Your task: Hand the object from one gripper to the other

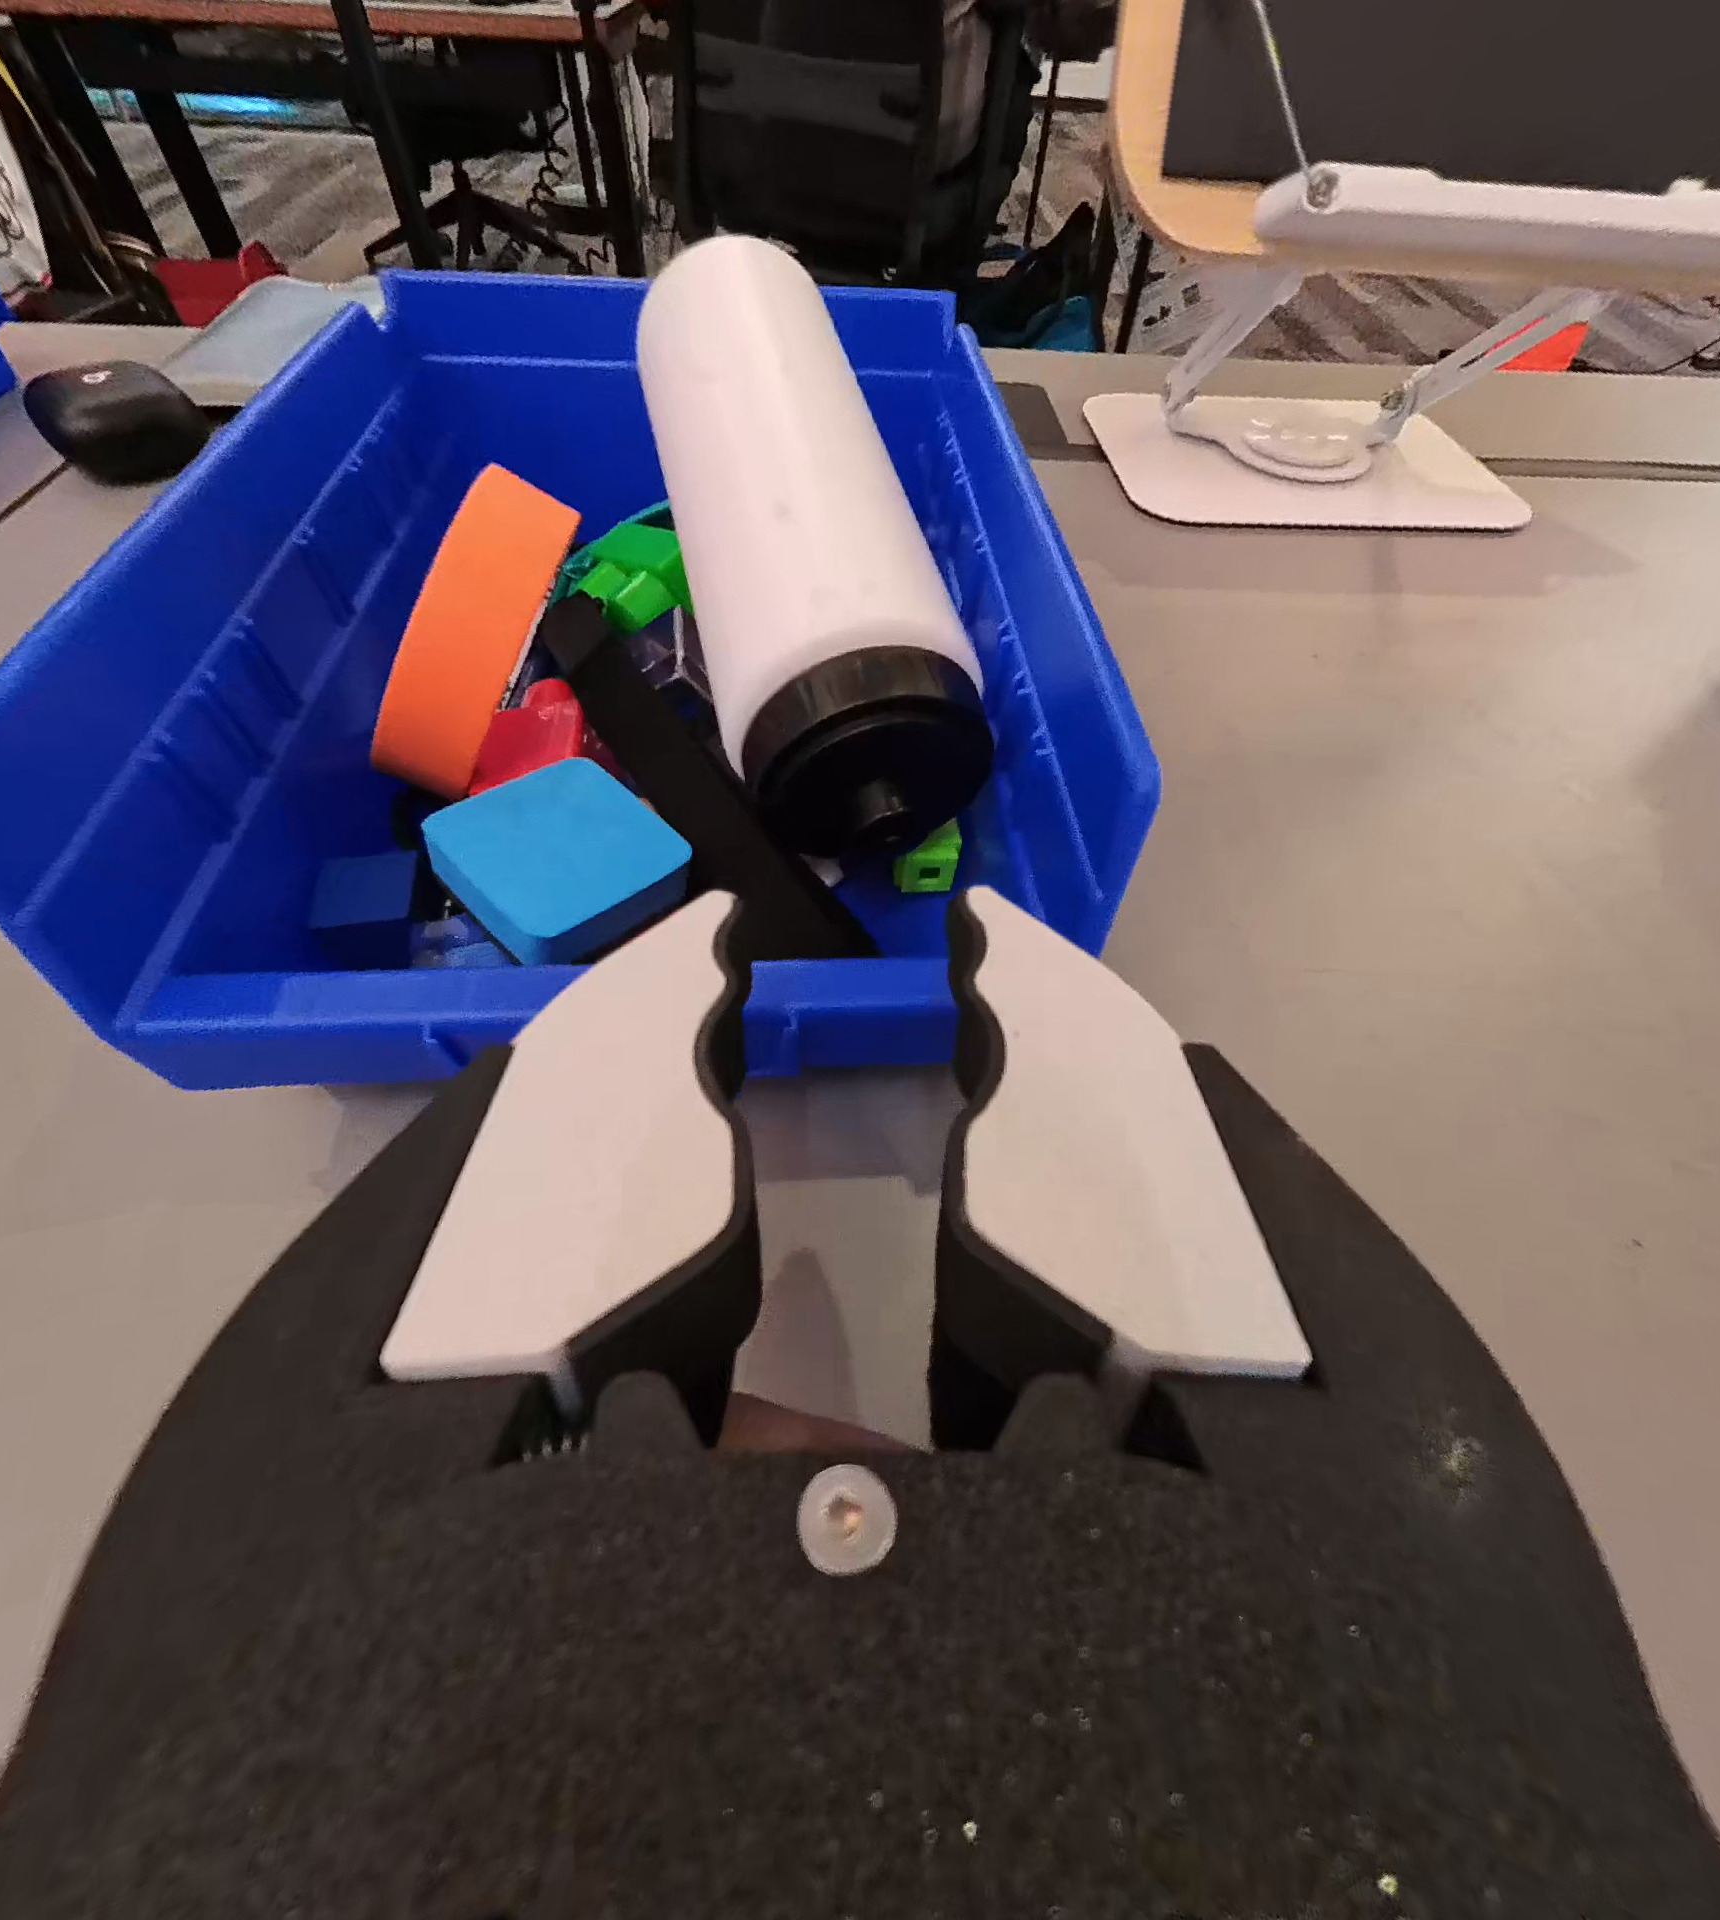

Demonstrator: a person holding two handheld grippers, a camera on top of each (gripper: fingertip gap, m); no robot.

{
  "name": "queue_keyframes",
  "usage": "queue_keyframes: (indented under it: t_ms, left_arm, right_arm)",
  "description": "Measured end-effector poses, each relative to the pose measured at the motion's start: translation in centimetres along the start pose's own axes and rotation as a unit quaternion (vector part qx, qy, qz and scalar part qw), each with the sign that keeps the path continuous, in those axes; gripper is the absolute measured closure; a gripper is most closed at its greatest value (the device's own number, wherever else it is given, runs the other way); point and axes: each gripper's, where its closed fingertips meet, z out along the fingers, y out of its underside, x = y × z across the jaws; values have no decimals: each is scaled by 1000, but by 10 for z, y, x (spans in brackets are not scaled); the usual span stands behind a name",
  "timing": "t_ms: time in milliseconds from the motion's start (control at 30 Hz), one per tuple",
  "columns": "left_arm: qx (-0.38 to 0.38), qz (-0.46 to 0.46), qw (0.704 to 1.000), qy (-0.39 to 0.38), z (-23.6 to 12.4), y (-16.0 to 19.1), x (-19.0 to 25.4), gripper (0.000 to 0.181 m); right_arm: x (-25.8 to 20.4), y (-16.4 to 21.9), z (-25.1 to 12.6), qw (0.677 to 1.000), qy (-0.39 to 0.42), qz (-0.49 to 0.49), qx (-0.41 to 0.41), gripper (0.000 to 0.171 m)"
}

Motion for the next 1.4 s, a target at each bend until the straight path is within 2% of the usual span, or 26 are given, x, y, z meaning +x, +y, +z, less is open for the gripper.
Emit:
queue_keyframes:
  t_ms: [167,267,333,433,500,533,600,700,767,867,1067,1167,1400]
  left_arm:
    - [5,5,1000,9,-2,-1,3,143]
    - [8,19,999,42,-1,-6,10,136]
    - [-19,23,996,87,2,-12,19,123]
    - [-72,7,993,98,10,-28,17,123]
    - [-107,-23,988,107,25,-46,17,110]
    - [-132,-33,986,95,36,-53,15,103]
    - [-201,-32,977,62,59,-58,7,109]
    - [-272,-39,961,12,87,-55,-12,107]
    - [-287,-83,954,39,101,-54,-9,100]
    - [-299,-127,944,49,115,-49,-7,103]
    - [-363,-69,929,0,136,-20,-9,99]
    - [-366,-20,930,-25,143,-12,-14,95]
    - [-320,-12,947,-10,144,-13,-14,95]
  right_arm:
    - [0,0,-4,1000,-6,11,3,131]
    - [-6,4,-7,999,-26,35,-4,132]
    - [-14,6,-12,997,-48,53,-4,132]
    - [-22,11,-15,996,-63,61,-12,132]
    - [-28,12,-11,995,-77,65,-20,132]
    - [-31,14,-9,994,-82,66,-25,132]
    - [-34,18,-5,992,-91,75,-38,131]
    - [-38,20,-5,989,-107,96,-42,131]
    - [-40,21,-6,987,-115,106,-46,131]
    - [-45,23,-5,983,-130,119,-47,131]
    - [-51,23,0,983,-142,100,-53,130]
    - [-52,13,-1,984,-147,96,-31,130]
    - [-54,-10,-9,991,-123,52,31,130]
